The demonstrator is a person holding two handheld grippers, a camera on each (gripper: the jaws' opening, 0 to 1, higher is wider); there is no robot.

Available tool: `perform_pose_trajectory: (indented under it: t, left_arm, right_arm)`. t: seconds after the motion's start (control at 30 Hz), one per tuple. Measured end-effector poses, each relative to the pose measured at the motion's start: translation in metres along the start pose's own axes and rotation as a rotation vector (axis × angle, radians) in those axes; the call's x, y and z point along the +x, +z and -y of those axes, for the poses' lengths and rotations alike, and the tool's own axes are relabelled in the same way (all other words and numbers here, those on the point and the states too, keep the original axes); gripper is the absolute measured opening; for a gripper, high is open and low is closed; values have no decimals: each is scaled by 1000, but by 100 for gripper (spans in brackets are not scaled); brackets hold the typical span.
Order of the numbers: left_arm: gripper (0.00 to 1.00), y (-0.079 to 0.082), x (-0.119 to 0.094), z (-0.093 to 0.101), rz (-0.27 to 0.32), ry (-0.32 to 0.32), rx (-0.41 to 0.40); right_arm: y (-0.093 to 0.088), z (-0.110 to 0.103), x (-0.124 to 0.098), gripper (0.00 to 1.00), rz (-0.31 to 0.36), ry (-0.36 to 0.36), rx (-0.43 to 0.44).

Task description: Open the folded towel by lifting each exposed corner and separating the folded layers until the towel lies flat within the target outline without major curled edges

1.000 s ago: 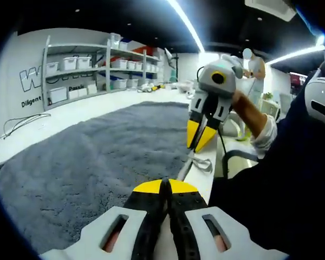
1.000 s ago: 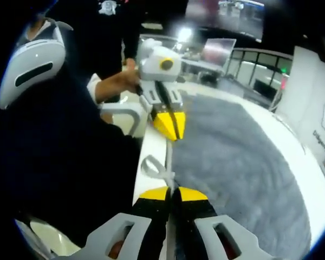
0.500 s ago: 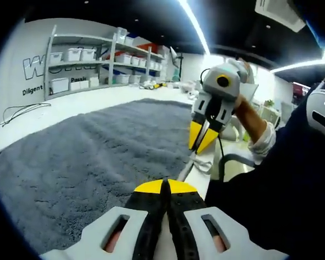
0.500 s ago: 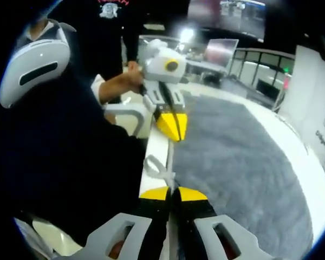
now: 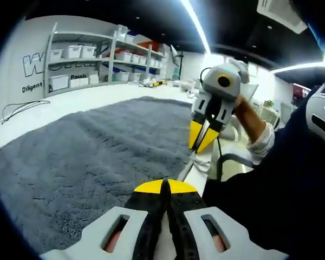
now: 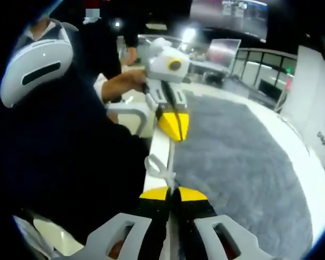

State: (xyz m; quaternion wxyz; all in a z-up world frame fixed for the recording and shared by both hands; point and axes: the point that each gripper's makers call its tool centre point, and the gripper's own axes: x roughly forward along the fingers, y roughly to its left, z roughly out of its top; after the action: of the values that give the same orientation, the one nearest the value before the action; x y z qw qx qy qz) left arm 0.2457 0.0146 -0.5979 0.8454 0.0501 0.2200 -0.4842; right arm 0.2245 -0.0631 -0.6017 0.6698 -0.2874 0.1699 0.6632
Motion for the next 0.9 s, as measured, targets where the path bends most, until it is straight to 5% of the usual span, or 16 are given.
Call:
perform_pose_trajectory:
  t: [0.47, 0.9]
  left_arm:
    - [5, 4, -14, -17, 21, 47, 22]
    - [13, 9, -42, -48, 47, 150, 21]
  right_arm:
    - [4, 8, -14, 3, 48, -40, -3]
    - [11, 51, -42, 7, 182, -211, 110]
